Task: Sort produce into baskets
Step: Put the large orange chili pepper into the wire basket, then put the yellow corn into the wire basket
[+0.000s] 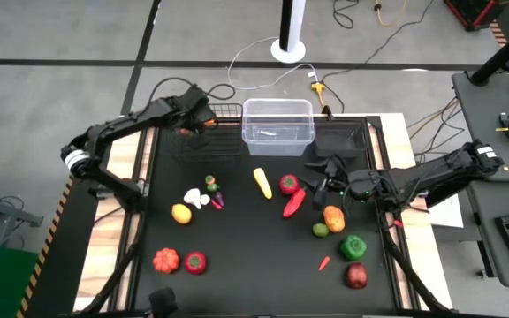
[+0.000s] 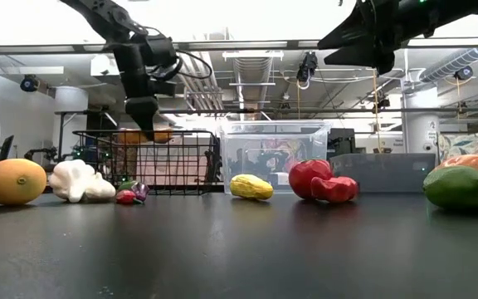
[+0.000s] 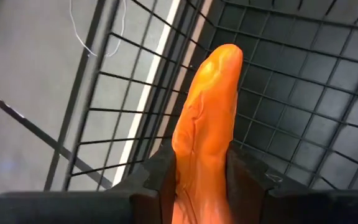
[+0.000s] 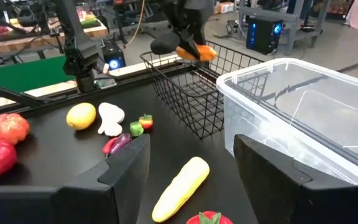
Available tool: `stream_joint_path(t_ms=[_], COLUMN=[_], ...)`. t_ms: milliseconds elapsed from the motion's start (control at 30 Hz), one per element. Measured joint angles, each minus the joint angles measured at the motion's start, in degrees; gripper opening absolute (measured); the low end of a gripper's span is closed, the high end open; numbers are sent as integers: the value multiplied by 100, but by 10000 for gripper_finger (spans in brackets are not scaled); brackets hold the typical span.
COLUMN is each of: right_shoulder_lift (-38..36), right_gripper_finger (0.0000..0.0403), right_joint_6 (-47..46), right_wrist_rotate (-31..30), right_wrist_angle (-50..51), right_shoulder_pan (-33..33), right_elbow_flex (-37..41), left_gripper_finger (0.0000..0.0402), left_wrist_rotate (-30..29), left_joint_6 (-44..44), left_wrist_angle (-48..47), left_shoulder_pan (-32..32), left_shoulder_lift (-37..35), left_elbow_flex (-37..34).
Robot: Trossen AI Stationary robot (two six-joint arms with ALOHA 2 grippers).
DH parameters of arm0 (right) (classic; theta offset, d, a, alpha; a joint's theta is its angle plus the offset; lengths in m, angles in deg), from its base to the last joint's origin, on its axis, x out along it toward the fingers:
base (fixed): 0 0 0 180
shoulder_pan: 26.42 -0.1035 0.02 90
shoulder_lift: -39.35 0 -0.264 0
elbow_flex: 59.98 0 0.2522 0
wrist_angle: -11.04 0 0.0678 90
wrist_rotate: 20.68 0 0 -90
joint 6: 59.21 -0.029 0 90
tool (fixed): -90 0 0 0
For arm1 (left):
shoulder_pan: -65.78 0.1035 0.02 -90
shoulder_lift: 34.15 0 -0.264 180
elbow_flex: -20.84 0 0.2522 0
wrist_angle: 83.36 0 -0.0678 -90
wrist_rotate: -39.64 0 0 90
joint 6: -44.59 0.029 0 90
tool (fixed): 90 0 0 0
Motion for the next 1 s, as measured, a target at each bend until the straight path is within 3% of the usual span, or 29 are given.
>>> stream_joint_path(t_ms=[167, 533, 767, 1000], right_shoulder_lift=[0, 0, 13, 571], right_gripper_finger=[224, 224, 224, 224], right_joint_6=[2, -153, -416, -450], right_wrist_rotate=[17, 57, 62, 36], right_wrist_angle=[9, 55, 89, 1073], right_shoulder_pan=[0, 0, 0, 0], right_elbow_flex=[0, -1, -116, -1066], left_gripper_finger=[111, 208, 207, 194], left_wrist_rotate=[-20, -20, -20, -18], left_joint_6=[-251, -578, -1348, -2035], left_wrist_angle=[6, -108, -107, -35], left_shoulder_pan=[2, -54, -498, -1717], left_shoulder_lift=[57, 26, -416, -1259], left_elbow_flex=[-2, 0, -2, -37])
